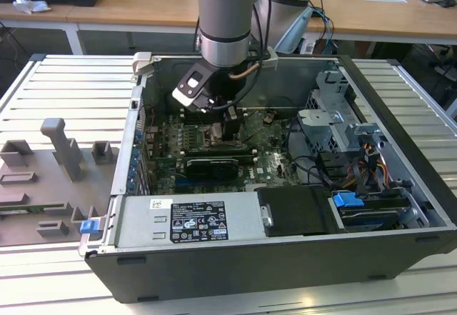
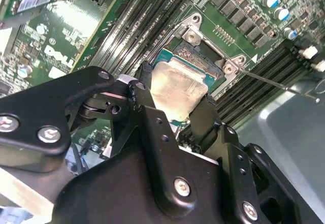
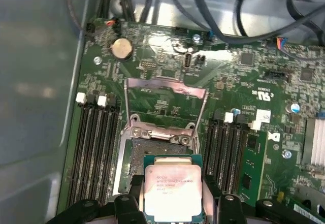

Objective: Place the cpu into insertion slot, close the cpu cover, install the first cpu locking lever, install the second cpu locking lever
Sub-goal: 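Place the cpu into insertion slot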

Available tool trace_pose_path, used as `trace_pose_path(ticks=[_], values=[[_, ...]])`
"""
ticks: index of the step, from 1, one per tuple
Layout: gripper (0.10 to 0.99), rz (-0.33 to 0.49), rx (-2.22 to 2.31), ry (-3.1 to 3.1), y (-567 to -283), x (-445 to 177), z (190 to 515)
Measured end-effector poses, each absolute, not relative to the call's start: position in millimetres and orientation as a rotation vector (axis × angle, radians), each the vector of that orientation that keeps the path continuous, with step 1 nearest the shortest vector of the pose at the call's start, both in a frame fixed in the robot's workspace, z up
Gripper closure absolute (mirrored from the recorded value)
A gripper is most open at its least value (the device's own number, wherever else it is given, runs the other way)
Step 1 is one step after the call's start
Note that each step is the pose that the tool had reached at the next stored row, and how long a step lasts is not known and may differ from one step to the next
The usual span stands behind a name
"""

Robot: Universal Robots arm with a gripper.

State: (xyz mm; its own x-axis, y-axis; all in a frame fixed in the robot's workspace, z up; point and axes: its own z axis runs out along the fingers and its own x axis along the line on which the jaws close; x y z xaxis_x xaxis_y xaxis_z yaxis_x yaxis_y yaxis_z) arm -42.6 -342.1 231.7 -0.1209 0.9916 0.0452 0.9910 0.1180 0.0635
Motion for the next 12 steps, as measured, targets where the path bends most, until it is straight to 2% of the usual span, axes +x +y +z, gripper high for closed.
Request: trace_pose_path(ticks=[12], values=[[0.545,0.114,2.167,2.263,-332.4,-42.6,219.9]])
